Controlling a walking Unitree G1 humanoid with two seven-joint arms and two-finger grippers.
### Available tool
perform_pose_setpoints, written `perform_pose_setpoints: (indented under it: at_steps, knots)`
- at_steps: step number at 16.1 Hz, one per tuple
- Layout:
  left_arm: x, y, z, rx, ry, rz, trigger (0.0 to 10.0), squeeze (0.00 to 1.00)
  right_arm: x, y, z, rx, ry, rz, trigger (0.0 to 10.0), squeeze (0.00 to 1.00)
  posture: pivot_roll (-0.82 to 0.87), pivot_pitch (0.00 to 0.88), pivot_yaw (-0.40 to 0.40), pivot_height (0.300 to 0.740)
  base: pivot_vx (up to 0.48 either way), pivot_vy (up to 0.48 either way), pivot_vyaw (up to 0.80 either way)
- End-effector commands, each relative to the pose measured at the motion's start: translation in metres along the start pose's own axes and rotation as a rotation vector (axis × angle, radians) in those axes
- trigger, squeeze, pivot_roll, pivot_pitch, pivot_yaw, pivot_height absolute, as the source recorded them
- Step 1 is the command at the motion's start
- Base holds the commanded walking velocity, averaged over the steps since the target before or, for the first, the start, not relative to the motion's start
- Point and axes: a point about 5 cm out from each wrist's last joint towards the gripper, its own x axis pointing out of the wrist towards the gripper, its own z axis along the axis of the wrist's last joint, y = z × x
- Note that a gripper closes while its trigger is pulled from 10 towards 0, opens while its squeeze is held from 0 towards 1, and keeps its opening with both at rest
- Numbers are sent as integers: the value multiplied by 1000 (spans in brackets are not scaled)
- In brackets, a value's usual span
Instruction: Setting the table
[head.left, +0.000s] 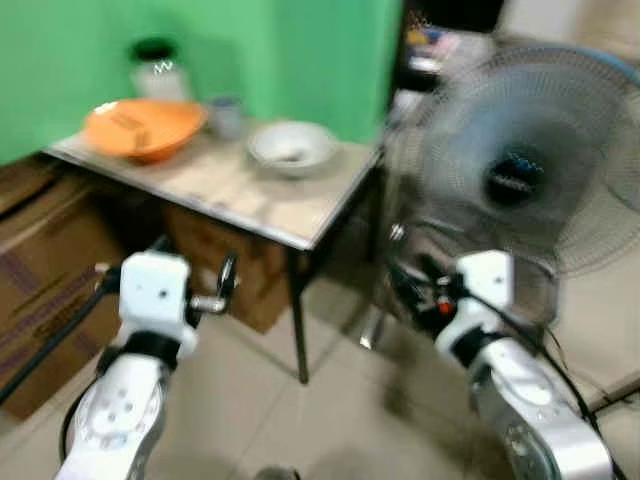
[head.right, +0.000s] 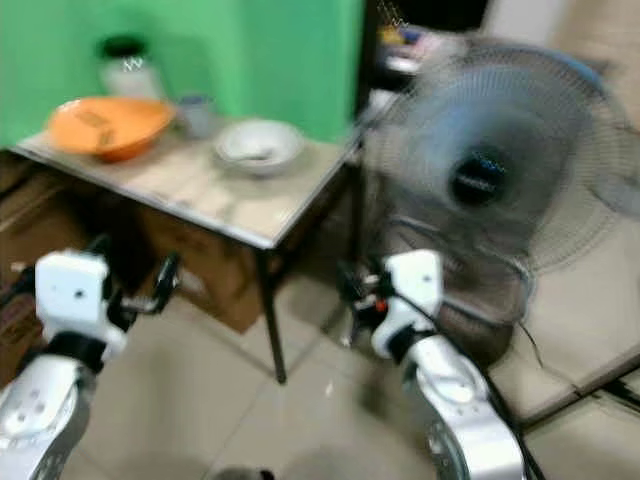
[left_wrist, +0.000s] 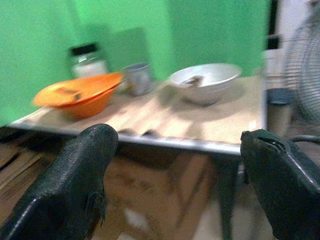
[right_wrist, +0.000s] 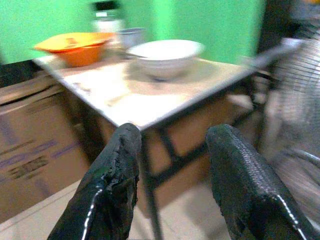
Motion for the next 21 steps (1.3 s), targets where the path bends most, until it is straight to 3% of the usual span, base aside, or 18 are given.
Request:
perform_pose_setpoints:
  at_steps: [1, 10, 21]
  knots:
    - [-1, -6, 6, -1, -25, -34, 10000, 0, 1, -6, 1, -33, 1, -16, 10000, 0, 104, 0, 0, 740, 334, 0, 800]
    - [-2, -3, 9, 2, -28, -28, 10000, 0, 9, -9, 7, -67, -45, -24, 10000, 0, 121, 0, -12, 740, 341, 0, 0]
    - [-3, -3, 10, 26, -27, -52, 10000, 0, 16, 0, 14, -69, -72, 66, 10000, 0, 140, 0, -20, 740, 343, 0, 0]
